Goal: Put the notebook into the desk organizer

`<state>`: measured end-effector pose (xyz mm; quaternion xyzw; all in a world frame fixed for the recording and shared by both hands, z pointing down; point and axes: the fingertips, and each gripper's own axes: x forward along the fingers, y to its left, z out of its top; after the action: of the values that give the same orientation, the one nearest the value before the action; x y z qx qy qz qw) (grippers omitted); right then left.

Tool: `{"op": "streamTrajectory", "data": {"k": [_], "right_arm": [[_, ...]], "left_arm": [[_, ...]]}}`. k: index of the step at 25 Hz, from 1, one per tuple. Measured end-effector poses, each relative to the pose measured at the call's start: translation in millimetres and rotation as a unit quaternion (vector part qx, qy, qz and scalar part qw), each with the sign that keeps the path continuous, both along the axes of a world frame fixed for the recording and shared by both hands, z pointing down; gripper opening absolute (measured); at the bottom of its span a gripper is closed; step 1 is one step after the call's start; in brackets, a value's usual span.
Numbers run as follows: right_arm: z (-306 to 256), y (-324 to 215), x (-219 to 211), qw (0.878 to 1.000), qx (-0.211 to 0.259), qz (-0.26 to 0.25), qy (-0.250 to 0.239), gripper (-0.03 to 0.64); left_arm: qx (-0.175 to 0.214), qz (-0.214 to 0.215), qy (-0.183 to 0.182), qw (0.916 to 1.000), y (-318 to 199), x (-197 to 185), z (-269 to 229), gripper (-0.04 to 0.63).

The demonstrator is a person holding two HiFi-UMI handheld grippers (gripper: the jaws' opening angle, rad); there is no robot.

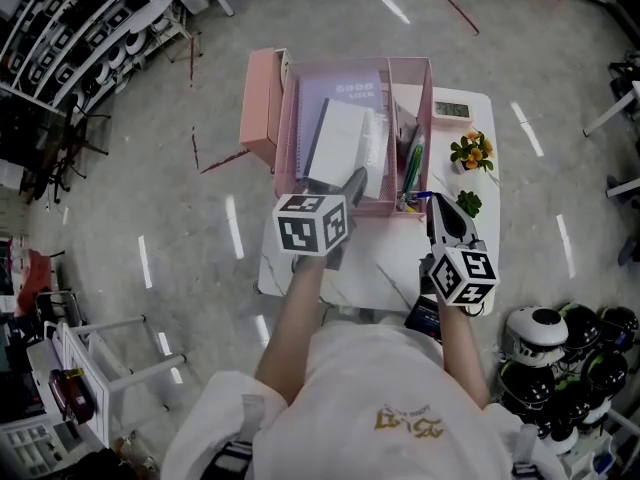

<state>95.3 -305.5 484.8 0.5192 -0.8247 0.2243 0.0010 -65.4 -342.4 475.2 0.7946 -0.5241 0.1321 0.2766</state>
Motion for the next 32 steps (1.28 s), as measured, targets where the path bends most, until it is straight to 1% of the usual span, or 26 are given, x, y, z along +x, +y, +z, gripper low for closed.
{"op": "streamTrajectory", "data": {"k": [1,4,8,10,12,14,17,20,22,24,26,28,29,30,31,32], "right_arm": [[1,2,-1,1.000,-0.001,0.000,0.000,0.012],[1,7,-2,1.000,-0.002,0.001,-0.002,0.012],[0,9,0,1.000,-0.001,0.006,-0.003,0.012],[1,11,2,1.000,-0.003,0.011,-0.003,0.012],[1,12,2,1.000,-0.005,0.011,-0.002,0.012],[-2,12,1,1.000,-0.003,0.011,-0.003,0.012],[-4,13,3,1.000,-0.003,0.015,-0.003,0.012],[-2,16,7,1.000,-0.007,0.022,-0.003,0.012],[-1,17,8,1.000,-0.008,0.024,-0.004,0.012],[0,18,8,1.000,-0.008,0.026,-0.003,0.012],[0,19,7,1.000,-0.007,0.026,-0.003,0.011],[-1,21,5,1.000,-0.006,0.026,-0.002,0.012],[-2,21,4,1.000,-0.006,0.026,-0.002,0.012],[-2,22,3,1.000,-0.005,0.026,-0.002,0.012],[-3,23,2,1.000,-0.005,0.027,-0.002,0.012],[-3,24,2,1.000,-0.005,0.028,-0.002,0.011]], "left_arm": [[-0.006,0.014,-0.001,0.9999,2,3,2,0.294],[-0.023,0.060,-0.005,0.9979,7,11,4,0.375],[-0.040,0.126,-0.045,0.9902,15,17,7,0.420],[-0.042,0.153,-0.050,0.9860,20,20,7,0.443],[-0.039,0.172,-0.046,0.9832,23,22,5,0.451],[-0.034,0.184,-0.048,0.9812,25,22,1,0.451],[-0.033,0.191,-0.073,0.9783,26,18,1,0.439],[-0.038,0.211,-0.108,0.9708,31,15,7,0.405],[-0.040,0.223,-0.118,0.9669,34,15,10,0.401],[-0.035,0.214,-0.117,0.9692,31,14,9,0.361],[-0.029,0.188,-0.122,0.9741,25,10,8,0.347],[-0.031,0.153,-0.151,0.9761,19,1,10,0.340],[-0.036,0.139,-0.174,0.9741,17,-3,13,0.326],[-0.042,0.133,-0.198,0.9702,17,-8,17,0.325],[-0.049,0.135,-0.215,0.9659,19,-11,20,0.307],[-0.057,0.141,-0.222,0.9630,22,-12,24,0.304]]}}
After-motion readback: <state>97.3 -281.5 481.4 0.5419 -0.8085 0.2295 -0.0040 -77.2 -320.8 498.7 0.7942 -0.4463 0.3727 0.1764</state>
